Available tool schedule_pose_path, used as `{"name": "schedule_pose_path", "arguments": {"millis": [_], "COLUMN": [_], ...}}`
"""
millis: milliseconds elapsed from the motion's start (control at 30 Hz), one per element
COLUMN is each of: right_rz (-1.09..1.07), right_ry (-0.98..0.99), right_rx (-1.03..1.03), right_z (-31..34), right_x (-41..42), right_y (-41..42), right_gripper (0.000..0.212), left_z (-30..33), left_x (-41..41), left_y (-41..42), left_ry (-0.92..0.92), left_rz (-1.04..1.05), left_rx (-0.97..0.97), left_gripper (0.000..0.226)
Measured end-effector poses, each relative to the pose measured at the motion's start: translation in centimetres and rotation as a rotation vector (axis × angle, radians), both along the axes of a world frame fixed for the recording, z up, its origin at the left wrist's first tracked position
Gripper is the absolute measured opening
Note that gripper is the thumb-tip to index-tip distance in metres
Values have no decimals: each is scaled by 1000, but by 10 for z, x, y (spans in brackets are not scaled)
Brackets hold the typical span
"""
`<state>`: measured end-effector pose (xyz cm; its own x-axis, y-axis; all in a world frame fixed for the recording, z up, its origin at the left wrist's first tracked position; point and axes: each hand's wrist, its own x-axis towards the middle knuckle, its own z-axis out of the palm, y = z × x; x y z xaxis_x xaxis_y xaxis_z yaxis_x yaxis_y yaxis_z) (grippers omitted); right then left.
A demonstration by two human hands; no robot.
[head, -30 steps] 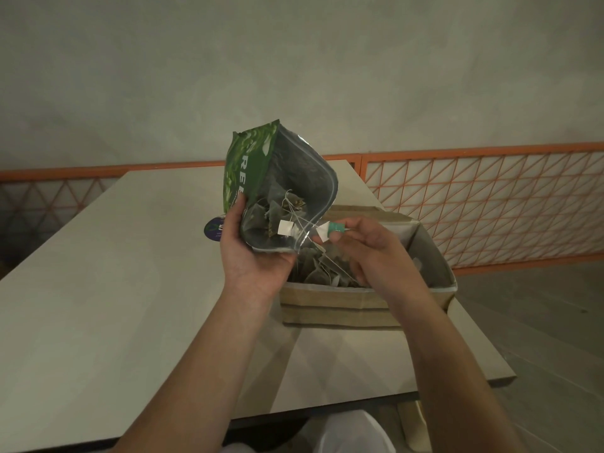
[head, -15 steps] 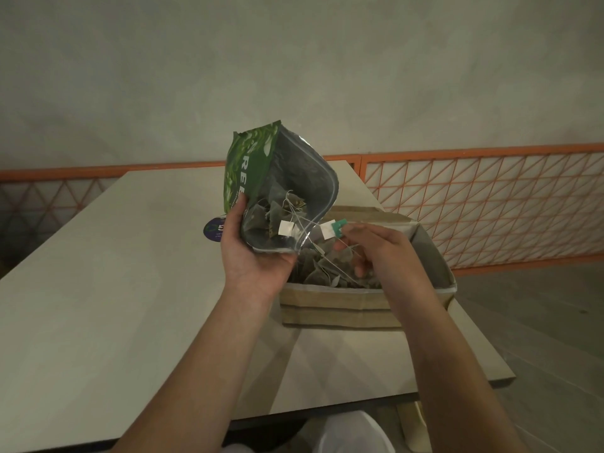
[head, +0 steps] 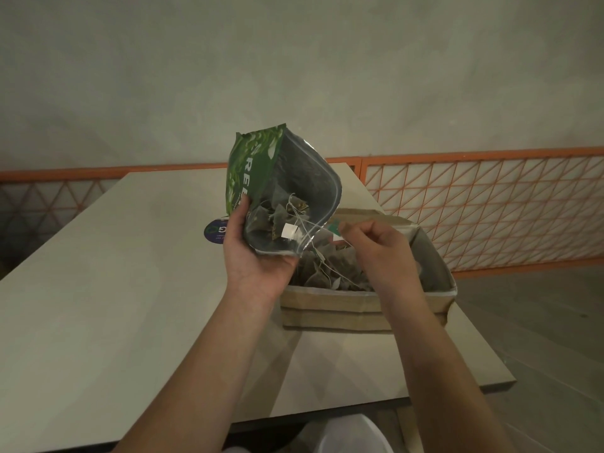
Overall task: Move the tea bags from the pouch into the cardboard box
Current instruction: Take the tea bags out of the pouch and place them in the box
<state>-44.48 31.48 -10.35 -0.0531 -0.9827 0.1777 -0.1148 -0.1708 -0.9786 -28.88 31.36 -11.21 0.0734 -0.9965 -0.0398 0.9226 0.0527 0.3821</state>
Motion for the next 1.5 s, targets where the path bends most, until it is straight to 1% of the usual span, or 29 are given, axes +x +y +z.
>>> {"name": "schedule_pose_path", "arguments": {"millis": [167, 267, 400, 667, 700, 833, 900, 967, 1067, 1333, 1433, 1500], "right_rz": [9, 51, 55, 60, 63, 71, 91, 114, 104, 150, 150, 135], "right_ry": [-52, -97, -40, 32, 64, 305, 348, 322, 218, 196, 194, 174], "right_rx": [1, 2, -1, -2, -32, -202, -248, -248, -205, -181, -163, -143], "right_z": [-1, 1, 3, 7, 7, 8, 7, 6, 5, 4, 2, 1], "right_x": [3, 4, 3, 5, 5, 6, 6, 5, 5, 4, 5, 6], "right_y": [-2, 0, -2, -7, -7, -6, -7, -7, -6, -2, -2, -2], "right_gripper": [10, 13, 9, 15, 13, 7, 10, 13, 8, 6, 13, 13], "left_z": [2, 3, 2, 1, 1, 0, 0, 0, 0, -1, -1, -1], "left_x": [-2, -3, -2, -1, -1, 0, 1, 1, 0, 3, 2, 1], "left_y": [2, 4, 3, 1, 1, -1, -1, -1, 0, -3, -2, -2], "left_ry": [2, 10, 3, -4, -6, -16, -14, -15, -21, -35, -48, -52], "left_rz": [-2, -4, 0, -22, -25, -24, -19, -12, -5, -4, -16, -17], "left_rx": [5, 5, -2, -21, -19, -7, -1, 1, 5, 11, 9, 9], "left_gripper": [48, 49, 49, 55, 55, 53, 53, 53, 53, 55, 55, 55]}}
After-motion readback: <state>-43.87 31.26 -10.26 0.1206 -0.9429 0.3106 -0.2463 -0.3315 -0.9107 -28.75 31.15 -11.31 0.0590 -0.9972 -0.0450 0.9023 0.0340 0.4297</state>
